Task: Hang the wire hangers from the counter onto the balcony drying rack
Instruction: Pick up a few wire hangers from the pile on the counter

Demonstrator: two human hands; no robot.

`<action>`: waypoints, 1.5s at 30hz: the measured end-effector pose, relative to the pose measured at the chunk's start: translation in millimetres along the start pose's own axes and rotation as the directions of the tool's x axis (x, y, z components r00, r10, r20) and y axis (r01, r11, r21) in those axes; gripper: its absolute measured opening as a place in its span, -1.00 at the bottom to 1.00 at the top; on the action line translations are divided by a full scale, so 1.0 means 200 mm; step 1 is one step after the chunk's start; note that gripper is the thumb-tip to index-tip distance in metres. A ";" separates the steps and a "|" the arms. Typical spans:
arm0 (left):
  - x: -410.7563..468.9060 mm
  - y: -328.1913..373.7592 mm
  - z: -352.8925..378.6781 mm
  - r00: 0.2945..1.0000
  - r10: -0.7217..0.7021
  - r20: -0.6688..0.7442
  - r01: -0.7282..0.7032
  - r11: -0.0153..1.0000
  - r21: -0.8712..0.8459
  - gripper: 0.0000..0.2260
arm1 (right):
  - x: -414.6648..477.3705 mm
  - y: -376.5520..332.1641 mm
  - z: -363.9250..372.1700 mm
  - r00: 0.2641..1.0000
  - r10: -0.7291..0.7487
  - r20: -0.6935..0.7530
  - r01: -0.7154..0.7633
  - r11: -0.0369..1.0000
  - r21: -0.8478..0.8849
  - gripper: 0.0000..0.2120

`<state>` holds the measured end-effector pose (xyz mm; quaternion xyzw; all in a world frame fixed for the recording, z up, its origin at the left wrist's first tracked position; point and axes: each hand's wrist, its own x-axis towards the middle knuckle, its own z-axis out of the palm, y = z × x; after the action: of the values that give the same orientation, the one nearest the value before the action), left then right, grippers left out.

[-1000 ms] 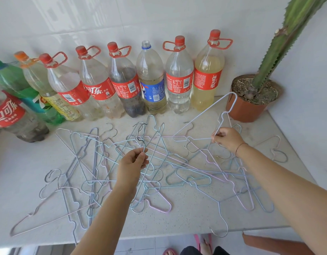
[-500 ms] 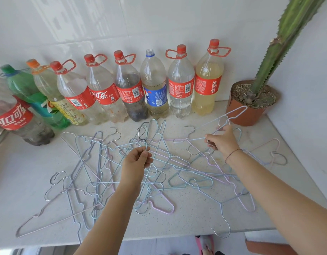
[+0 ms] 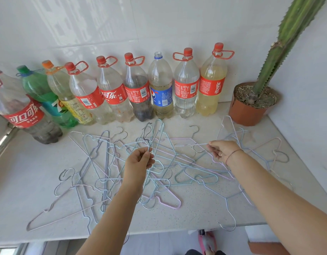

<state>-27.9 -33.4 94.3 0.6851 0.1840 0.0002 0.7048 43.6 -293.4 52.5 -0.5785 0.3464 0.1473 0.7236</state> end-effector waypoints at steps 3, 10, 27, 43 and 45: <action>-0.01 -0.01 -0.03 1.000 -0.006 0.005 0.006 1.000 -0.004 -0.86 | -0.03 0.03 -0.01 0.990 0.121 0.075 -0.127 0.989 0.078 -0.79; -0.03 -0.03 -0.08 1.000 -0.012 0.016 0.012 1.000 -0.001 -0.85 | -0.07 0.12 0.01 0.980 0.108 0.168 -0.124 0.988 0.091 -0.84; -0.04 0.02 -0.05 0.999 -0.038 0.006 0.038 0.999 0.006 -0.86 | 0.03 0.01 0.01 0.774 -0.489 0.402 0.544 0.189 -0.818 -0.75; -0.40 0.00 -0.08 0.915 -0.047 -0.402 -0.005 0.992 -0.127 -0.85 | 0.03 -0.15 -0.03 0.698 -0.325 0.638 0.632 -0.138 -0.762 -0.68; -0.50 -0.02 -0.06 0.879 -0.079 -0.469 -0.022 0.978 -0.206 -0.85 | -0.03 -0.17 -0.02 0.682 -0.238 0.691 0.728 0.129 -0.674 -0.67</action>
<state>-125.5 -47.5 116.4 0.5849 0.3603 0.1766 0.7049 58.8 -305.4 81.8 -0.9121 -0.1842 0.1848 0.3162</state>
